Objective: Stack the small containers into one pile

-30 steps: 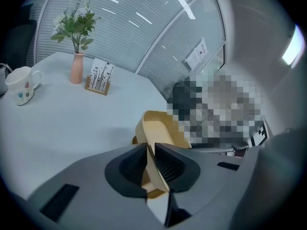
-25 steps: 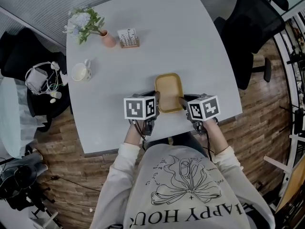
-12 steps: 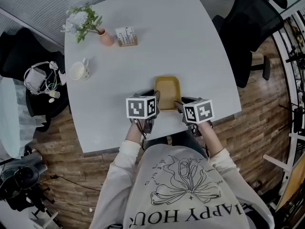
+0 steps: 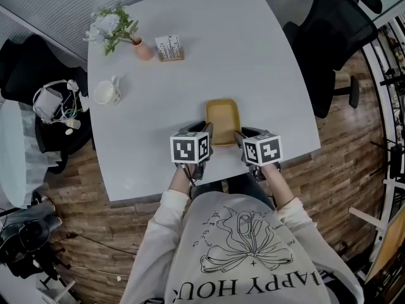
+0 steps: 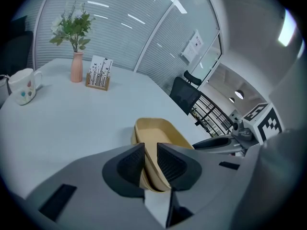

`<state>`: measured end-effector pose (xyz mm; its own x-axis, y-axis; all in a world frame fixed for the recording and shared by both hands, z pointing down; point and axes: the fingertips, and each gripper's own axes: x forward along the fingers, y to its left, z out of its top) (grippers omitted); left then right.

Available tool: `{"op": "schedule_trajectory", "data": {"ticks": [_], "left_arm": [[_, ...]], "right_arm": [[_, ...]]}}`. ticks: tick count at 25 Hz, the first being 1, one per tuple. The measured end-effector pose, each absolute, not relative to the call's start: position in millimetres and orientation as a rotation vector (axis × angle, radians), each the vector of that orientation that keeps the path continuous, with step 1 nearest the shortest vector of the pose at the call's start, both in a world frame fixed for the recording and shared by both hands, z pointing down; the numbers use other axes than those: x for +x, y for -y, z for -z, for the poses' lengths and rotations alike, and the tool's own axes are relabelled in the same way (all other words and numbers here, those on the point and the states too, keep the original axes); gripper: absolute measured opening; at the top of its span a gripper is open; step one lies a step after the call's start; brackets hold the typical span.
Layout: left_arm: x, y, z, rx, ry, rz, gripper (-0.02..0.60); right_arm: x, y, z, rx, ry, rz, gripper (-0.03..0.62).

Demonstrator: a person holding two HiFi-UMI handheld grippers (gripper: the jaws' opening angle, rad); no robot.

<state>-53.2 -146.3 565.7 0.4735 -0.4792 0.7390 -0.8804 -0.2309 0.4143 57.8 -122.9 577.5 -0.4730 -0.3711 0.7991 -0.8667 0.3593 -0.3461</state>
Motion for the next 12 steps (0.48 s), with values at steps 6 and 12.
{"op": "schedule_trajectory", "data": {"ticks": [6,12], "left_arm": [[-47.7,150.0,-570.2,1.886,1.138,-0.597,0.071],[-53.1,152.9,-567.1,1.88,1.158,-0.568,0.072]], "right_arm": [[55.5,123.3,-586.8,1.088,1.99,-0.995,0.055],[61.5,121.0,-590.0,1.111,1.956,-1.015,0.186]]}}
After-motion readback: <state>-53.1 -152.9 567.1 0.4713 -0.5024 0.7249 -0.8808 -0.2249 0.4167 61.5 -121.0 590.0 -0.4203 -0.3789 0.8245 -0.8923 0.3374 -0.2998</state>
